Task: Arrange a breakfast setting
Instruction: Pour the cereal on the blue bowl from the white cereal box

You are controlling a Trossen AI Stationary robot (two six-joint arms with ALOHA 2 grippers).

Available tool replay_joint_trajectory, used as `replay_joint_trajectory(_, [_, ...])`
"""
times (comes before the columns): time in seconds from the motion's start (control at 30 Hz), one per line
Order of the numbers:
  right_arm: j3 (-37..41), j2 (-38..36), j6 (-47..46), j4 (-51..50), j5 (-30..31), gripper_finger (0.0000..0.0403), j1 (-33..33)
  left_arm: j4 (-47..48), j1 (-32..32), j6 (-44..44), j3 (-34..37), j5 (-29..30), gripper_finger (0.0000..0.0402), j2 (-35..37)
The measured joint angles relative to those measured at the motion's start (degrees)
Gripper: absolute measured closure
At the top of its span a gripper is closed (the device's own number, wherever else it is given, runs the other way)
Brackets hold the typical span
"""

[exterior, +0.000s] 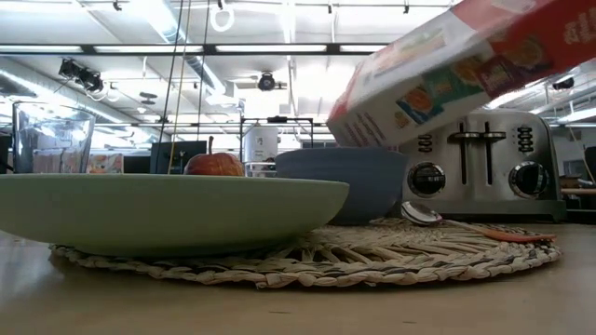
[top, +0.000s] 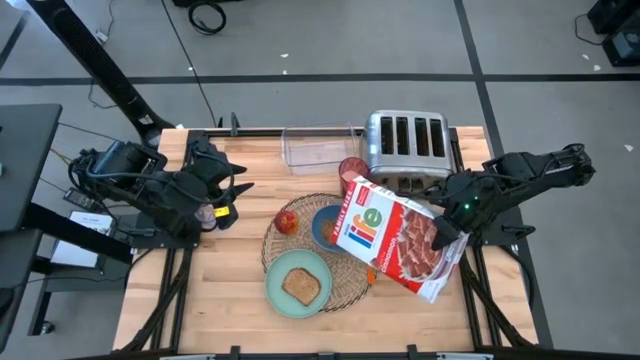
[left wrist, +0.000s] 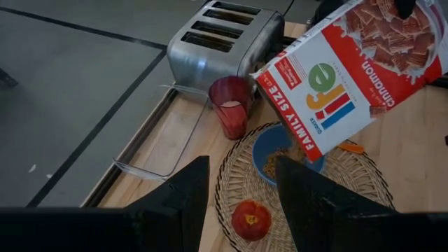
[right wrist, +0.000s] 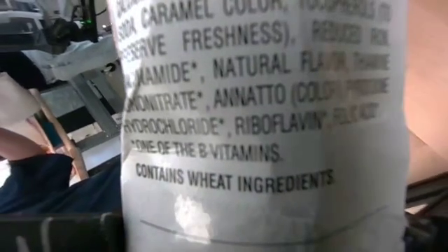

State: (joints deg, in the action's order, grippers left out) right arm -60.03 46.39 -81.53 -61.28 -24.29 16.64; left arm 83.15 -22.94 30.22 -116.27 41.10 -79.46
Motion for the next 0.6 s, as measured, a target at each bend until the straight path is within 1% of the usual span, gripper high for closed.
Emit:
replay_joint_trajectory(0.1, [0.04, 0.0, -0.54, -0.07, -0.1, 0.019, 0.0, 0.02, -0.02, 0.0, 0.0, 0.0, 0.023, 0.0])
replay_joint_trajectory(0.27, [0.04, 0.0, -2.69, 2.14, -2.12, 0.019, -0.02, 0.2, -0.02, 0.07, 0.0, 0.0, 0.023, 0.0])
replay_joint_trajectory(0.6, [0.04, 0.0, -6.65, 2.55, -1.97, 0.019, -0.01, 0.32, -0.02, 0.13, 0.0, 0.0, 0.023, 0.0])
